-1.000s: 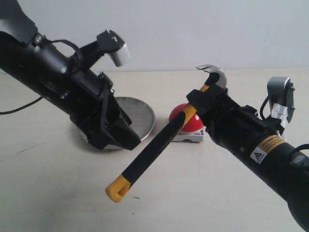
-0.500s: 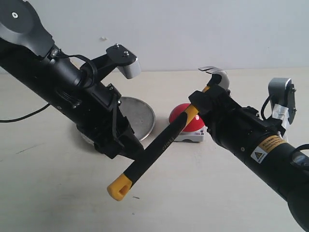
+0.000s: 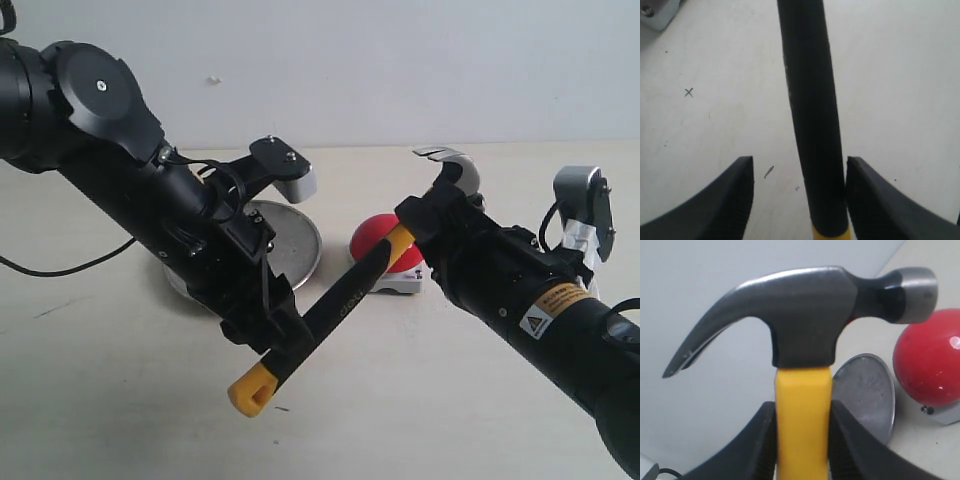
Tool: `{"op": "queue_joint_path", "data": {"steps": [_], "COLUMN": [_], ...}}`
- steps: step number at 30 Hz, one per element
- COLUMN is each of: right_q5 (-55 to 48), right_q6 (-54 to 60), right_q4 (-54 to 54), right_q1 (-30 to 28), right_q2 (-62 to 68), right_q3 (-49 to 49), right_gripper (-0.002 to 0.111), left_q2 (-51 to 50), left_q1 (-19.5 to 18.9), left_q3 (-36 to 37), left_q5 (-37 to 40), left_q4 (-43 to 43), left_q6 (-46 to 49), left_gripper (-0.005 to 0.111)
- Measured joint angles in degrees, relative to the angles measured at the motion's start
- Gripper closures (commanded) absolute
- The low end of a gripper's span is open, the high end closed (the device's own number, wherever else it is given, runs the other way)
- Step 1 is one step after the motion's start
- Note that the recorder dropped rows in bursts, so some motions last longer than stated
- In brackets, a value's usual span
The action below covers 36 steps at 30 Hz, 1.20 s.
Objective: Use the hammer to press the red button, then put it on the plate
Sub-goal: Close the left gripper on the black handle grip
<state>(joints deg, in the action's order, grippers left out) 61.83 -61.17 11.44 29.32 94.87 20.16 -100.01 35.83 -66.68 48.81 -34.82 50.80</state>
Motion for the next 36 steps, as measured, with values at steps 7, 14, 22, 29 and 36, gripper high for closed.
{"op": "queue_joint_path", "data": {"steps": [7,14,22,29,36], "right_q5": [-0.38,-0.38,-0.38,-0.38,-0.38], "right_q6": [0.12,0.12,0.14,0.14,0.02], "right_q4": [0.71,0.8,0.8,0.8,0.8], "right_q1": [0.0,0.0,0.0,0.0,0.0], "right_q2": [0.0,0.0,0.0,0.0,0.0], "right_q3": [0.0,0.0,0.0,0.0,0.0], "right_gripper": [0.108,0.108,0.108,0.108,0.108], "left_q2": [-0.76,-0.87,-3.23,-3.71,-3.71], "left_q1": [0.0,0.0,0.0,0.0,0.0], "left_q3": [0.0,0.0,0.0,0.0,0.0], "left_q5": [-0.29,-0.79,-1.02,-1.71,-1.97], "left_q4": [-1.41,-5.45,-8.61,-9.02,-11.18], "left_q6": [0.0,2.43,5.59,7.15,9.17], "left_gripper": [0.053,0.053,0.053,0.053,0.053]}}
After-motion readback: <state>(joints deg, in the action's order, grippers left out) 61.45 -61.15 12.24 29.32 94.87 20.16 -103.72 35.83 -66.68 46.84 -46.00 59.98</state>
